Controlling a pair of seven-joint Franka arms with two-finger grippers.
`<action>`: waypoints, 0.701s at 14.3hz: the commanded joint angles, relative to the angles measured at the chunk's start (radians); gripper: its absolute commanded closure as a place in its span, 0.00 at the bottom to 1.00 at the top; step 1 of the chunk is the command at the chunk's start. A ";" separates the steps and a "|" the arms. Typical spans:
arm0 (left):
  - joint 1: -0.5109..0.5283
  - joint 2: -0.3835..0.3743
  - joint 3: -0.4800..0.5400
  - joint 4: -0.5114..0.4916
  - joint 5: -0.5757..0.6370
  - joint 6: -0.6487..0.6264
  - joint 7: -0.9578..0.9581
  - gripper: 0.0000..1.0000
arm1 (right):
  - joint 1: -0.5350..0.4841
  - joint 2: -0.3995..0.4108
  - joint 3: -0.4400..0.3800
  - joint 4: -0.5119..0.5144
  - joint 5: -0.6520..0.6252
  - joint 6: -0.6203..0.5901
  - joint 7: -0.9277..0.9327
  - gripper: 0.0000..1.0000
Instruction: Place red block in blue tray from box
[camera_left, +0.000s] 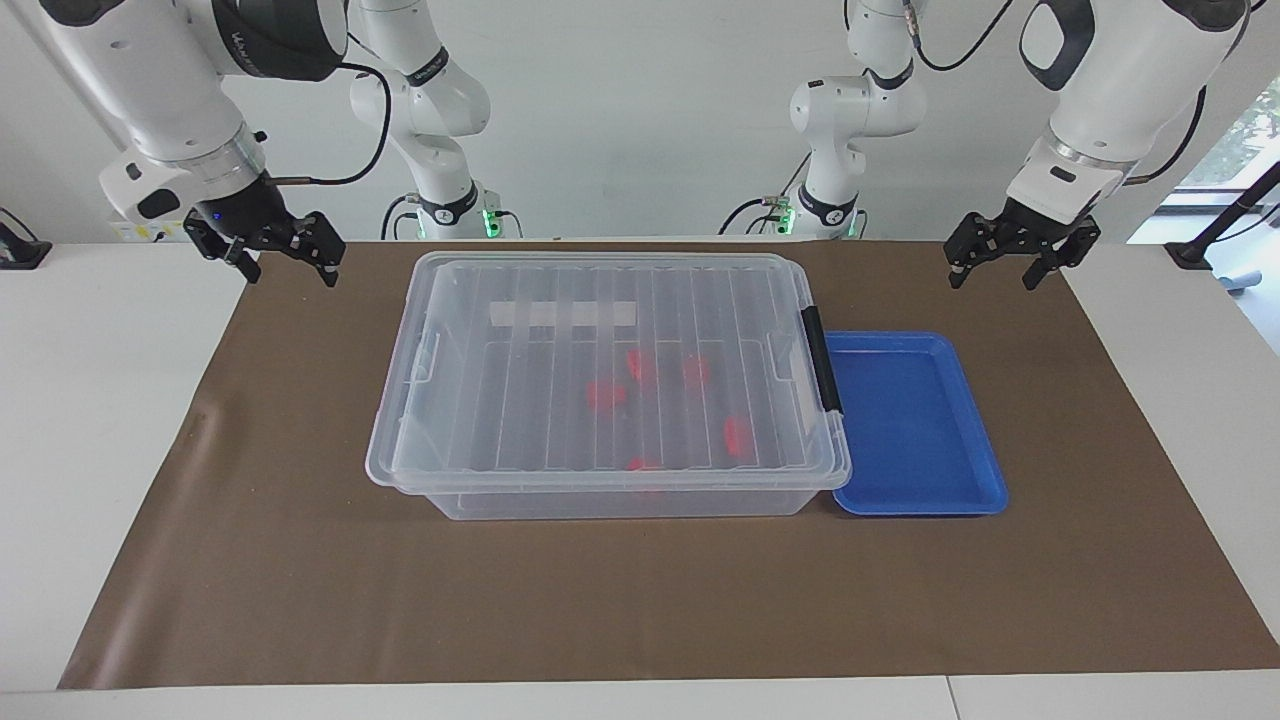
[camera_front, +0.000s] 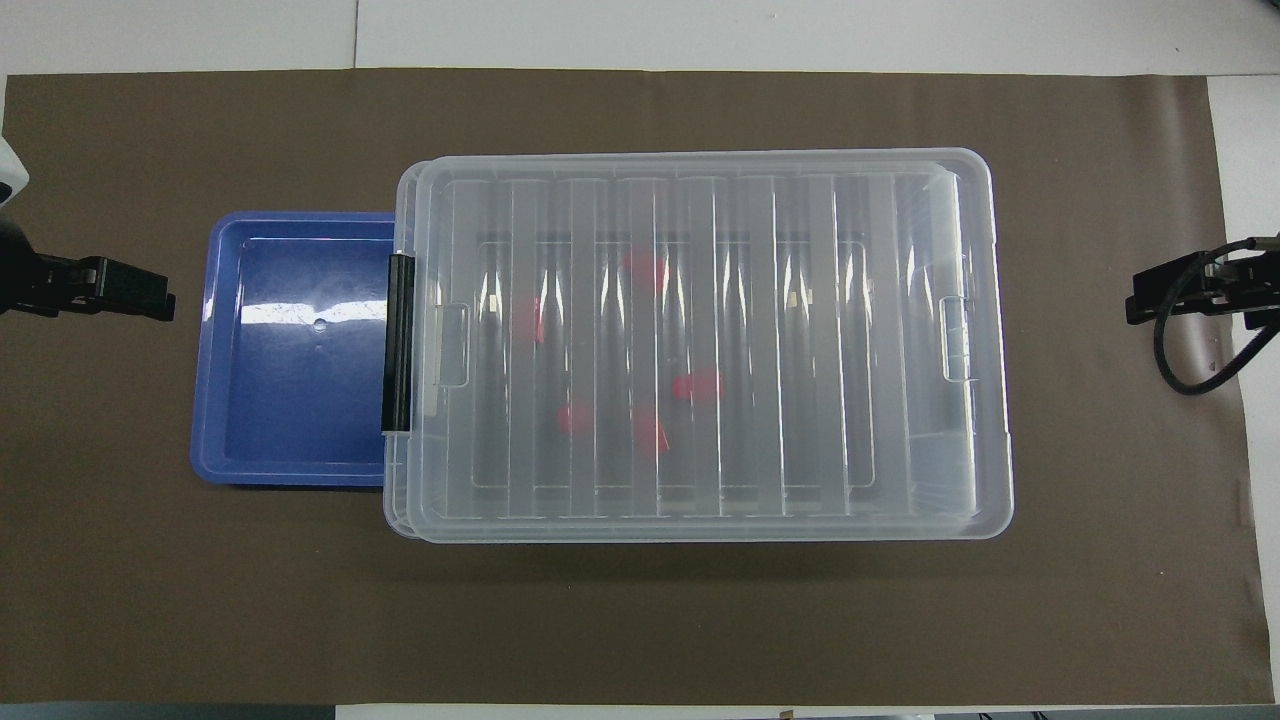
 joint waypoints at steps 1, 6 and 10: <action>0.003 -0.013 0.002 -0.002 -0.008 -0.018 0.012 0.00 | -0.004 0.009 0.002 0.014 0.010 0.000 -0.012 0.00; 0.005 -0.013 0.002 -0.002 -0.008 -0.018 0.012 0.00 | -0.004 0.009 0.002 0.011 0.010 0.015 -0.010 0.00; 0.003 -0.013 0.002 0.000 -0.008 -0.018 0.012 0.00 | -0.010 0.009 0.043 0.001 0.010 0.051 0.080 0.00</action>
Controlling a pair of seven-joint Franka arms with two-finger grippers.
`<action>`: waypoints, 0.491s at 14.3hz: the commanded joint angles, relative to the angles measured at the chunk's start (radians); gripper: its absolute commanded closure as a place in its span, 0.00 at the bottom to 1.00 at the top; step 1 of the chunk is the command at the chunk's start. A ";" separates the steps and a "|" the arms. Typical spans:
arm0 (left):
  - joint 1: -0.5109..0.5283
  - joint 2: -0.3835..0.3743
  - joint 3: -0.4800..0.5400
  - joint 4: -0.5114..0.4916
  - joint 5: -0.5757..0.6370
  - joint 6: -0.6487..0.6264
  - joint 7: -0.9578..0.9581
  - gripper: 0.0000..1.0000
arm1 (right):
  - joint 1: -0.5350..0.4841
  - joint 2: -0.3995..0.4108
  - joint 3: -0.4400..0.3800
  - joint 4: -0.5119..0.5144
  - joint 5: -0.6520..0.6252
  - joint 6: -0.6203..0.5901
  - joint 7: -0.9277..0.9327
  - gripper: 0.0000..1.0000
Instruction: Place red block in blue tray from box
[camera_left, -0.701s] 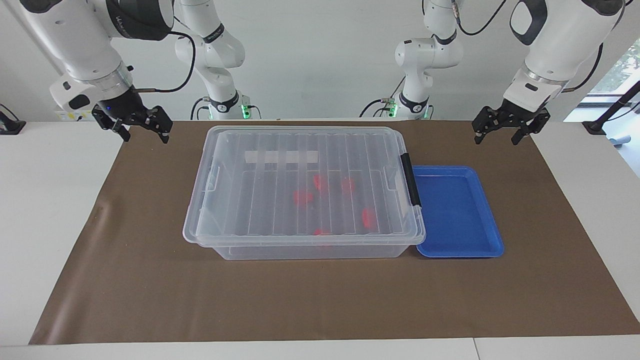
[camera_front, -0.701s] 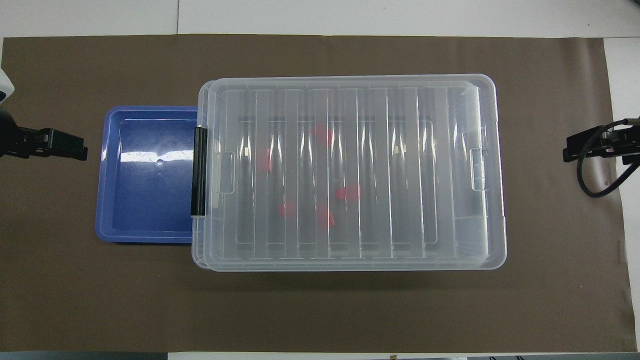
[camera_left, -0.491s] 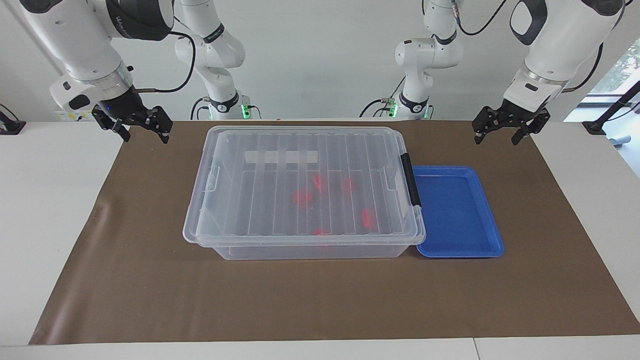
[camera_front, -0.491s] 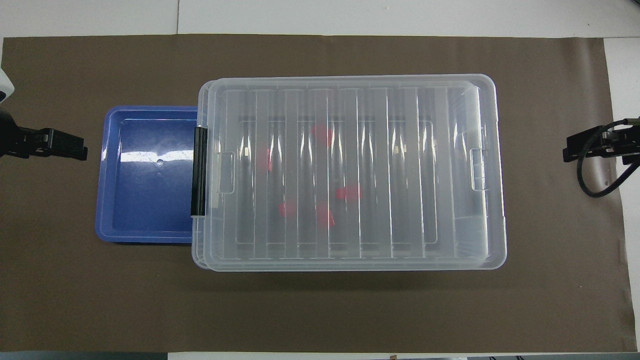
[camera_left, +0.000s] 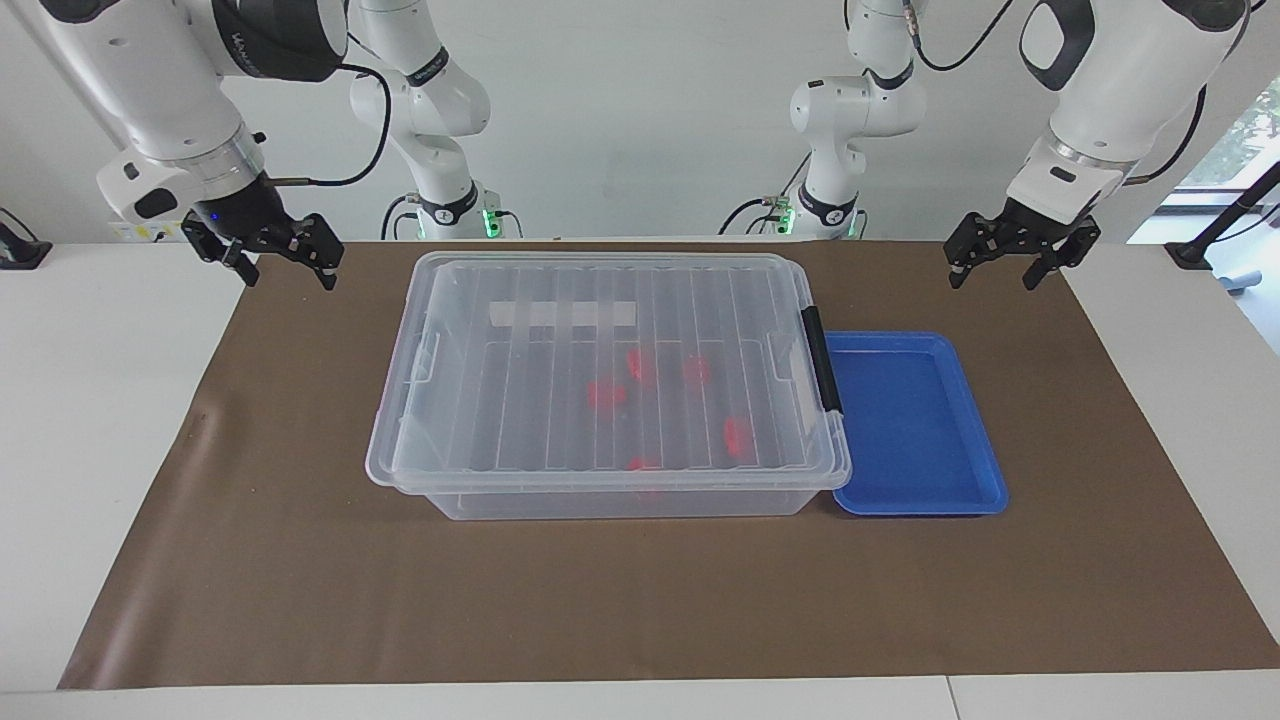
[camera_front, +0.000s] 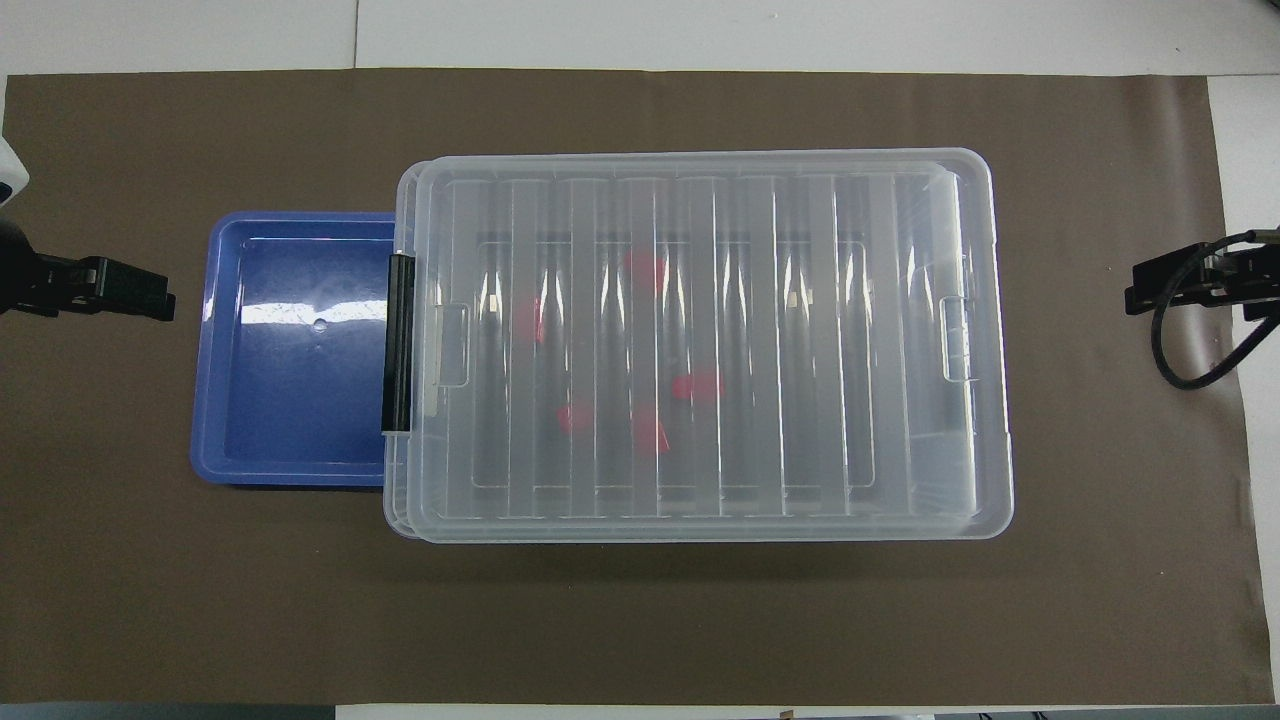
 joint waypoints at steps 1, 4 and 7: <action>0.003 -0.013 0.002 0.000 -0.008 -0.018 0.012 0.00 | -0.009 0.008 0.048 0.001 0.008 0.036 0.081 0.00; 0.003 -0.013 0.002 -0.002 -0.008 -0.018 0.012 0.00 | -0.009 0.019 0.061 -0.032 0.008 0.076 0.086 0.00; 0.003 -0.013 0.002 -0.002 -0.008 -0.019 0.012 0.00 | -0.008 0.027 0.103 -0.118 0.010 0.197 0.148 0.00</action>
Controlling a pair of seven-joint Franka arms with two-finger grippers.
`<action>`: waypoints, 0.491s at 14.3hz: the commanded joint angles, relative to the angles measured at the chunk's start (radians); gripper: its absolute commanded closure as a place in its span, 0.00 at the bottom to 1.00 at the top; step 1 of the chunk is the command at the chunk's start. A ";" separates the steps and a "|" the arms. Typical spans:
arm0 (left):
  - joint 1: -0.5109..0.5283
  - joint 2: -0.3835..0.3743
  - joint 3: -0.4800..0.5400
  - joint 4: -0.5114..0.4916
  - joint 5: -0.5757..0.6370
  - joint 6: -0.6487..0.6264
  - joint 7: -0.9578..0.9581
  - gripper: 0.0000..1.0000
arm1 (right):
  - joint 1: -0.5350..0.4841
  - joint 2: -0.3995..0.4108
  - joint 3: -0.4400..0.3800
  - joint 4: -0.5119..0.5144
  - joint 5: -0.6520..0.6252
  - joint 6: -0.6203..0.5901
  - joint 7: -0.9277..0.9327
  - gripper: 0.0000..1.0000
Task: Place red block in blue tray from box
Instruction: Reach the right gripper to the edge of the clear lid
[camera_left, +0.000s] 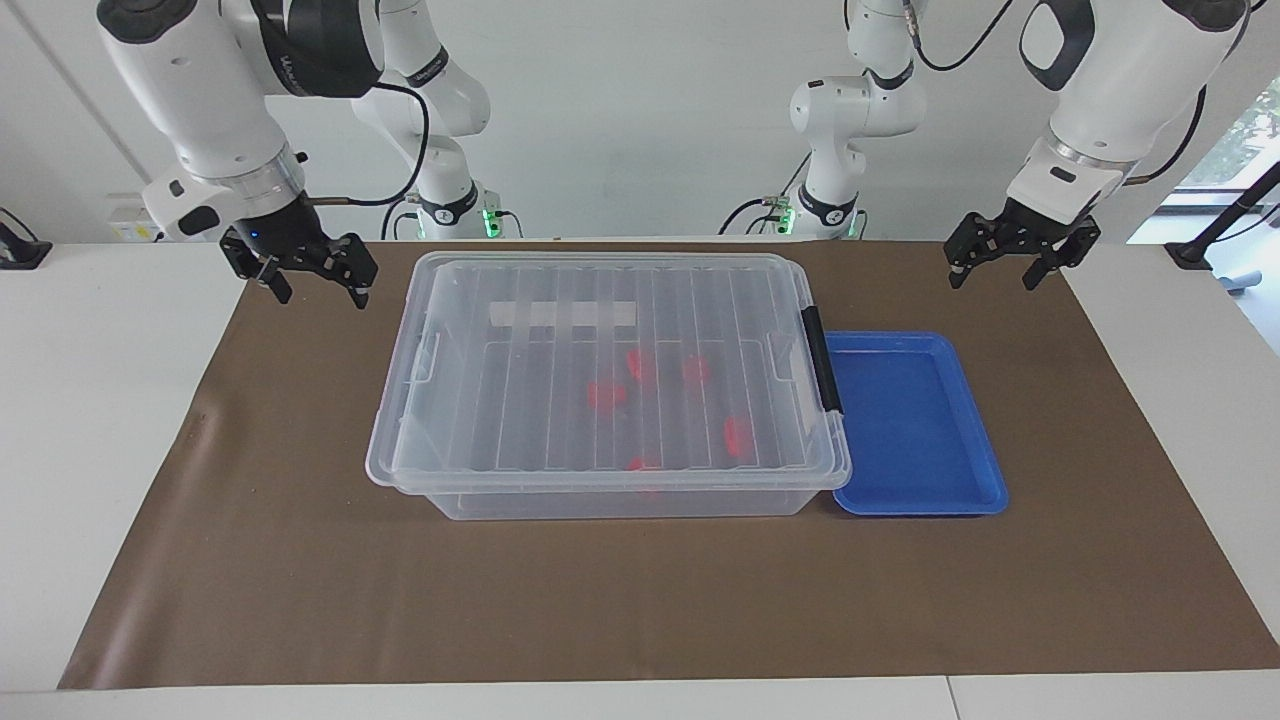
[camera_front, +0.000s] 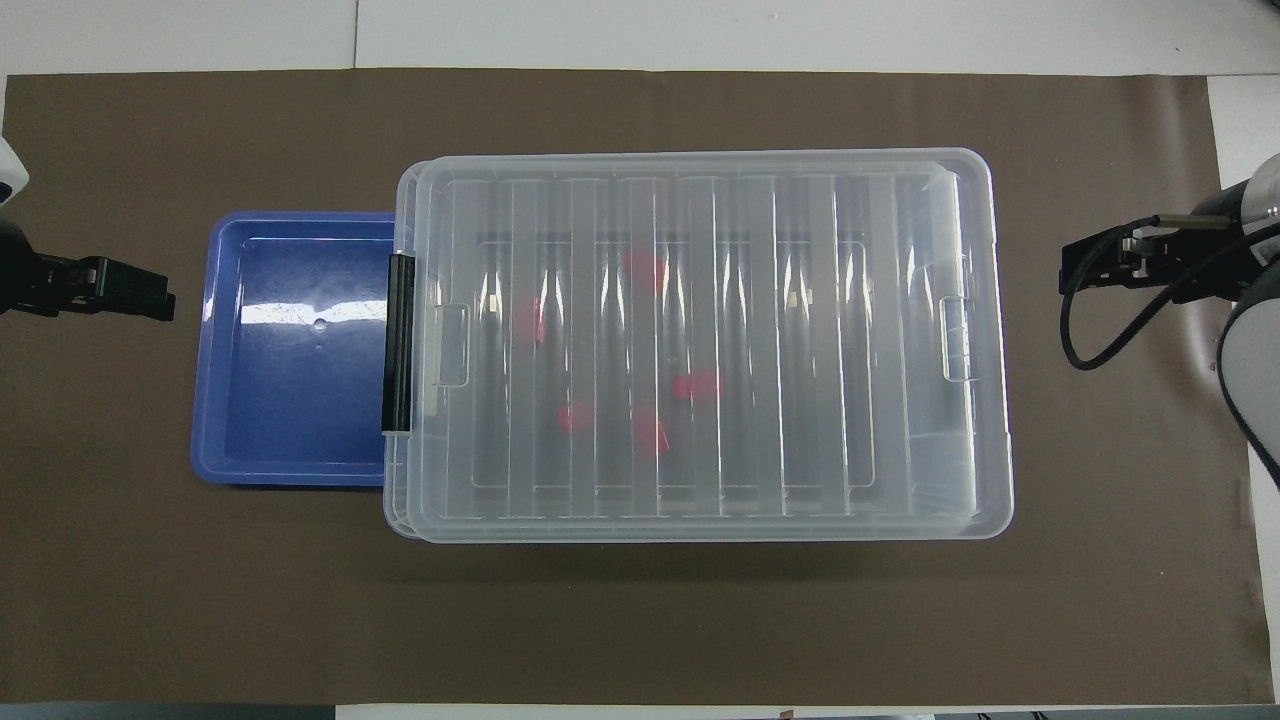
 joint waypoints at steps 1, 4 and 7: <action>0.003 -0.013 0.002 0.000 -0.008 -0.018 0.012 0.00 | -0.006 0.012 0.039 -0.085 0.009 0.112 0.070 0.00; 0.003 -0.013 0.002 -0.002 -0.008 -0.018 0.012 0.00 | -0.005 0.015 0.046 -0.171 0.009 0.208 0.070 0.00; 0.003 -0.013 0.002 -0.002 -0.008 -0.018 0.012 0.00 | -0.006 0.018 0.044 -0.208 0.009 0.234 0.068 0.00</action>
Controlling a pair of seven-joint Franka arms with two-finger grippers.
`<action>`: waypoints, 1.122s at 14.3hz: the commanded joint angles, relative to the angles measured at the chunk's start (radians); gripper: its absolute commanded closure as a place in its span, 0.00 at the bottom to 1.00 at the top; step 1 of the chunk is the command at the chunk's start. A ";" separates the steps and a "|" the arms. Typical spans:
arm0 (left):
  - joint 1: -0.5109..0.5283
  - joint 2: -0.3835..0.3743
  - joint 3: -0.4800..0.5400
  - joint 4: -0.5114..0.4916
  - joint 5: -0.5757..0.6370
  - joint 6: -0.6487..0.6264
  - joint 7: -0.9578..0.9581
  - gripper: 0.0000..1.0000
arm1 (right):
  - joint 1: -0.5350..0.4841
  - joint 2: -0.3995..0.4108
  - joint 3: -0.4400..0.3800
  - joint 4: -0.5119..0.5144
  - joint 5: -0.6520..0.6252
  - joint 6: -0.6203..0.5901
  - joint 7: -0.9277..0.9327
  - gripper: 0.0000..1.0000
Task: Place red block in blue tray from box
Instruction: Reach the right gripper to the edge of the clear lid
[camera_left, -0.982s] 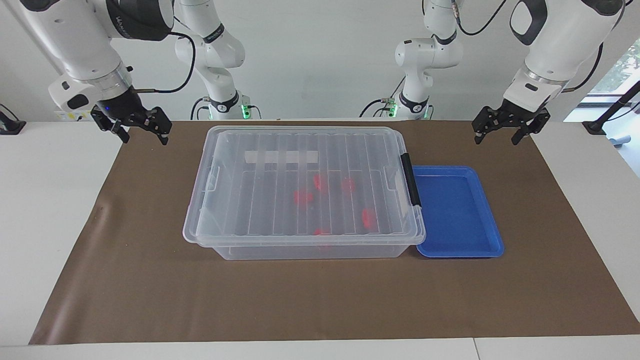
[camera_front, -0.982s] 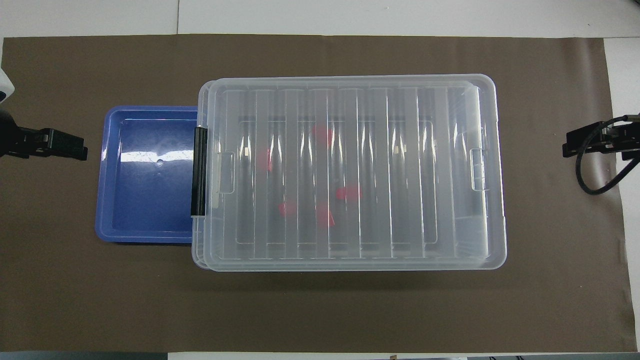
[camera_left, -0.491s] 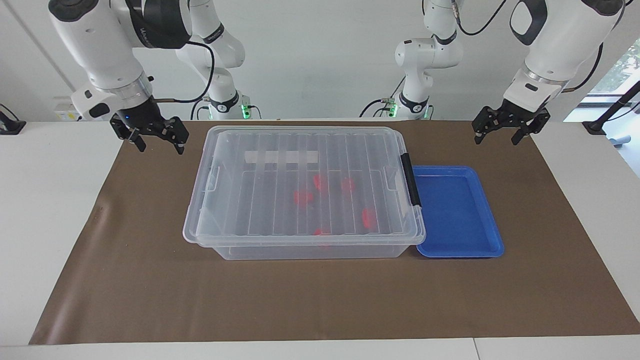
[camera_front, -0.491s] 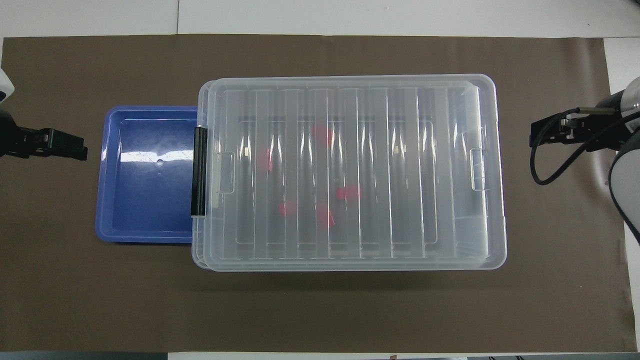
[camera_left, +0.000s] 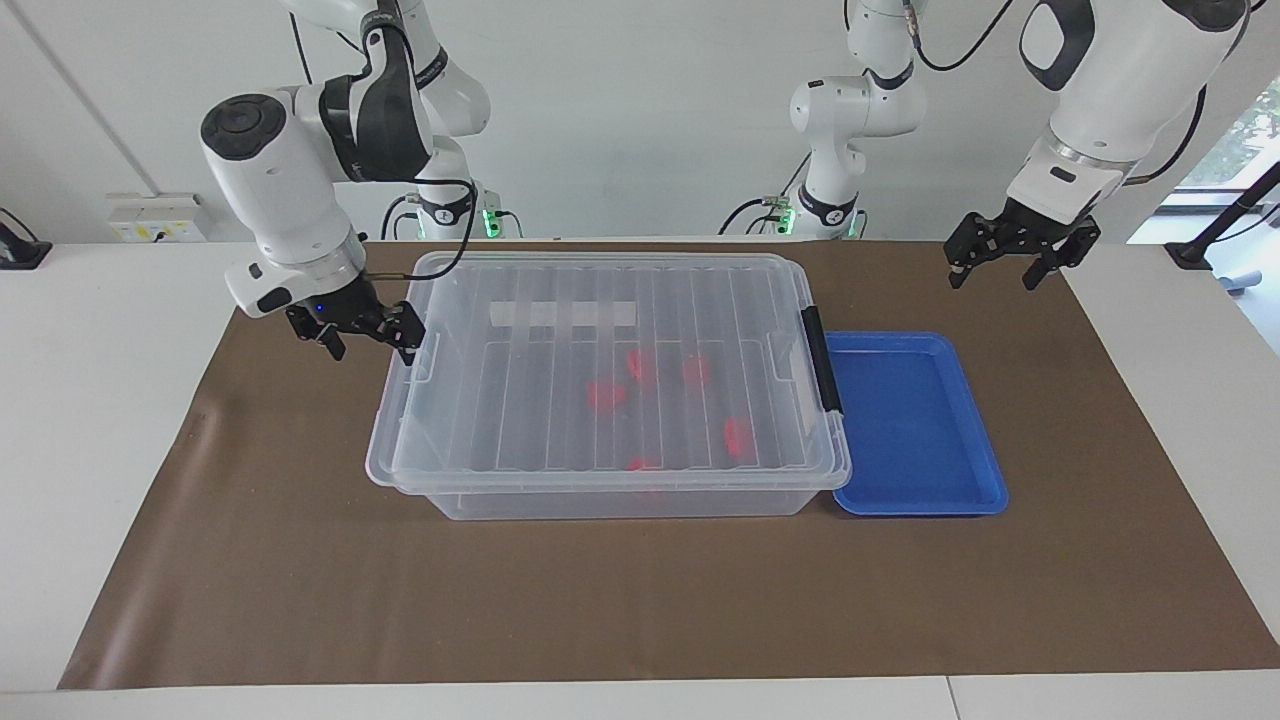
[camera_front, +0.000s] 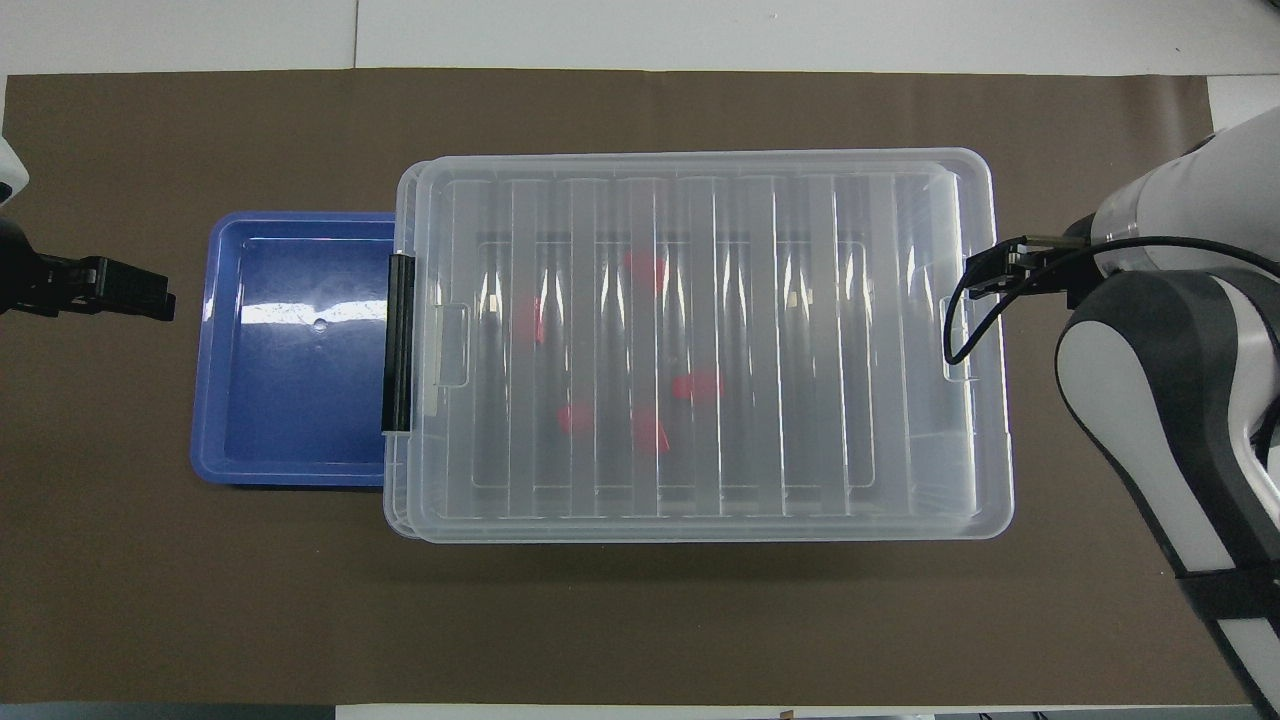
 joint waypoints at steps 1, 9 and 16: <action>0.005 -0.013 0.002 0.000 -0.008 -0.019 0.012 0.00 | -0.006 -0.017 0.003 -0.061 0.009 0.059 0.003 0.00; 0.003 -0.013 0.002 0.000 -0.008 -0.019 0.012 0.00 | -0.011 -0.026 -0.007 -0.126 0.007 0.103 -0.038 0.00; 0.003 -0.013 0.002 0.000 -0.008 -0.019 0.012 0.00 | -0.014 -0.026 -0.064 -0.129 0.006 0.102 -0.154 0.00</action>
